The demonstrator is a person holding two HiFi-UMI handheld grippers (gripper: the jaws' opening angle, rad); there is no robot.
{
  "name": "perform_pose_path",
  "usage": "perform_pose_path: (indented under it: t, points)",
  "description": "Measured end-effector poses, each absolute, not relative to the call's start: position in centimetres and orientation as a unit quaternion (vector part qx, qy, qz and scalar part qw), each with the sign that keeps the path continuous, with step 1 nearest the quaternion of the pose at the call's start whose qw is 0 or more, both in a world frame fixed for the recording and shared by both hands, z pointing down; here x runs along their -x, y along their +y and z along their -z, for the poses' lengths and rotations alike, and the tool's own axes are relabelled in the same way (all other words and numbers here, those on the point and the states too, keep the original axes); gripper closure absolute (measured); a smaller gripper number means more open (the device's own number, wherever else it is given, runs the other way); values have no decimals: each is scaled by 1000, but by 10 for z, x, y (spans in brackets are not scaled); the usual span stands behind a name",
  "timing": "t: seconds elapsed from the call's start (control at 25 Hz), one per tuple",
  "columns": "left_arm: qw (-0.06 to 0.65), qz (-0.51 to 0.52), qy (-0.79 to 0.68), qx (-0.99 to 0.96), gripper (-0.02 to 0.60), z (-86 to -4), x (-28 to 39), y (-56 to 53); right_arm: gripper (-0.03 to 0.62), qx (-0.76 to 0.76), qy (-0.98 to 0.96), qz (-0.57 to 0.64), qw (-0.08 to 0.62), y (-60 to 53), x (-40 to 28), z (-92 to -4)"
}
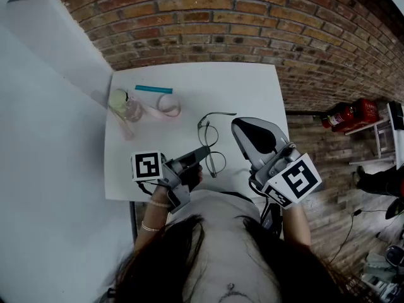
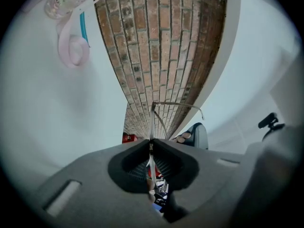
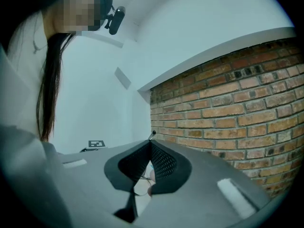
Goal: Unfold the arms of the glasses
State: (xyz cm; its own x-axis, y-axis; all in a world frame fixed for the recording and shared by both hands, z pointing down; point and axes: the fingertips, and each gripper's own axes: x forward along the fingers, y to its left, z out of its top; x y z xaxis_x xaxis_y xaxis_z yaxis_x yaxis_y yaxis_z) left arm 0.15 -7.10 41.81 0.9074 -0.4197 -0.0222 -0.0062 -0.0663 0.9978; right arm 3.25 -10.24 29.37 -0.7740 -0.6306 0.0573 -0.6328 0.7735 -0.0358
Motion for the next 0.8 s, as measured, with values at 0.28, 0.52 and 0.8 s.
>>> perform_pose_path:
  t: [0.28, 0.52, 0.8]
  points:
    - [663, 161, -151, -716, 560, -415, 0, -71, 586, -329, -943, -44, 35, -99, -23, -306]
    - [658, 162, -149, -720, 560, -413, -2, -69, 586, -323, -943, -67, 47, -100, -13, -317]
    - [656, 162, -145, -723, 560, -412, -3, -70, 586, -311, -945, -84, 60, -98, -3, -330]
